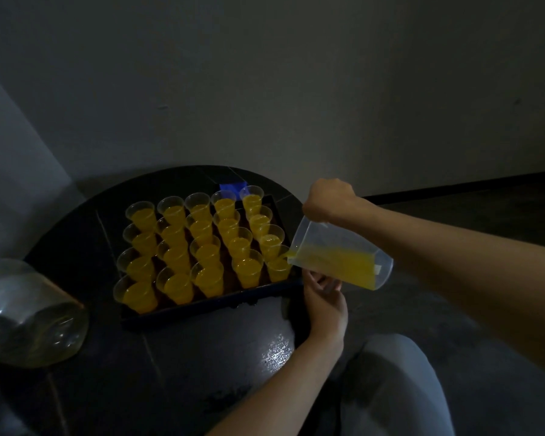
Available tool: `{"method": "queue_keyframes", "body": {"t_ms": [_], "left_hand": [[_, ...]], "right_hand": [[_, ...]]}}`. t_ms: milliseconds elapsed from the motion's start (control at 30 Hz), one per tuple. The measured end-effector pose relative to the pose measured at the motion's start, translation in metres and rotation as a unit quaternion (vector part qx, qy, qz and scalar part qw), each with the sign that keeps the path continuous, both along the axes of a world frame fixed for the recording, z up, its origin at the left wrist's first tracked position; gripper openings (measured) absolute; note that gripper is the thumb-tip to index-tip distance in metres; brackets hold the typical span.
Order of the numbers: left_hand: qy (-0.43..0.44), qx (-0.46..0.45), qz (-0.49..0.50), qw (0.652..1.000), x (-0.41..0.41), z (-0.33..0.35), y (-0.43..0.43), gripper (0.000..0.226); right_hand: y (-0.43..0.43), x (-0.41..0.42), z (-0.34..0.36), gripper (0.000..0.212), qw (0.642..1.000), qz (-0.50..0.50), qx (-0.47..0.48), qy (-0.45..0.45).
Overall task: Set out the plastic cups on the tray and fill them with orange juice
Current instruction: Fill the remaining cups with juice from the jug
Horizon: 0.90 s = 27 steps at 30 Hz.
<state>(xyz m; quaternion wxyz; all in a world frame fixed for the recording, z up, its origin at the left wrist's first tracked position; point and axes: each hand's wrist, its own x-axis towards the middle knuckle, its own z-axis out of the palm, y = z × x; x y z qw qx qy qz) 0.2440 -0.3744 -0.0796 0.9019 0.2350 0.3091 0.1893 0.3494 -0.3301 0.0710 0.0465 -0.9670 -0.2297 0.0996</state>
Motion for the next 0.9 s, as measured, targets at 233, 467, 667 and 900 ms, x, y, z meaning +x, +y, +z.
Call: {"method": "queue_keyframes", "body": {"t_ms": [233, 467, 667, 900], "left_hand": [[-0.005, -0.029, 0.001, 1.0, 0.0001, 0.0027, -0.0016, 0.022], [0.013, 0.035, -0.015, 0.999, 0.0001, -0.0023, -0.0019, 0.026], [0.022, 0.04, -0.021, 0.999, -0.0018, -0.0004, -0.0016, 0.027], [0.021, 0.034, -0.028, 0.999, -0.0011, 0.0043, -0.0013, 0.027]], "right_hand": [[0.0002, -0.0011, 0.0002, 0.024, 1.0, -0.006, -0.006, -0.002], [-0.0017, -0.0042, 0.0044, 0.025, 1.0, 0.01, -0.01, -0.012], [-0.0014, -0.0049, 0.0062, 0.024, 1.0, 0.013, -0.012, -0.012], [-0.0053, -0.0038, 0.009, 0.027, 1.0, 0.014, -0.006, -0.01]]}}
